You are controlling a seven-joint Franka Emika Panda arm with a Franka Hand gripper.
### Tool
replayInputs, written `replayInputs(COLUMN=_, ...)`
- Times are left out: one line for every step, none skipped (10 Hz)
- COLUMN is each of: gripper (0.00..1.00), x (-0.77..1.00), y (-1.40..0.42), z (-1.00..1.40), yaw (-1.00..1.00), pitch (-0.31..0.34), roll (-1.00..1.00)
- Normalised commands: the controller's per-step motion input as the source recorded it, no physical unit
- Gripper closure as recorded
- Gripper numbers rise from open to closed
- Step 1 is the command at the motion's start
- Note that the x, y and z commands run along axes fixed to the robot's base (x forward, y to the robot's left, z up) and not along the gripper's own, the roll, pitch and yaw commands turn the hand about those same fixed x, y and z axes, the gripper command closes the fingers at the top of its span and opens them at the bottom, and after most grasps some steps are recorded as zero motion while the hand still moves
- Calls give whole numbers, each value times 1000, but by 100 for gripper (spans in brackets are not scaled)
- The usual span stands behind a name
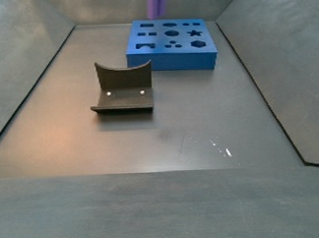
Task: Insert the double-square object.
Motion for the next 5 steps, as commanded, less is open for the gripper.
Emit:
replayInputs(gripper=100, x=500, y=97, z=-403, yaw=-737, pitch=0, roll=-64)
replayInputs(gripper=100, x=377, y=134, z=-537, yaw=-860, pitch=0, roll=0)
replayInputs(gripper=100, x=317, y=97, z=-551, yaw=-909, pitch=0, roll=0)
replayInputs(gripper=100, x=174, y=54, z=-523, yaw=-1000, pitch=0, roll=0)
replayInputs(gripper=100, x=89, y=0, z=-289, yaw=-1000, pitch=0, roll=-37)
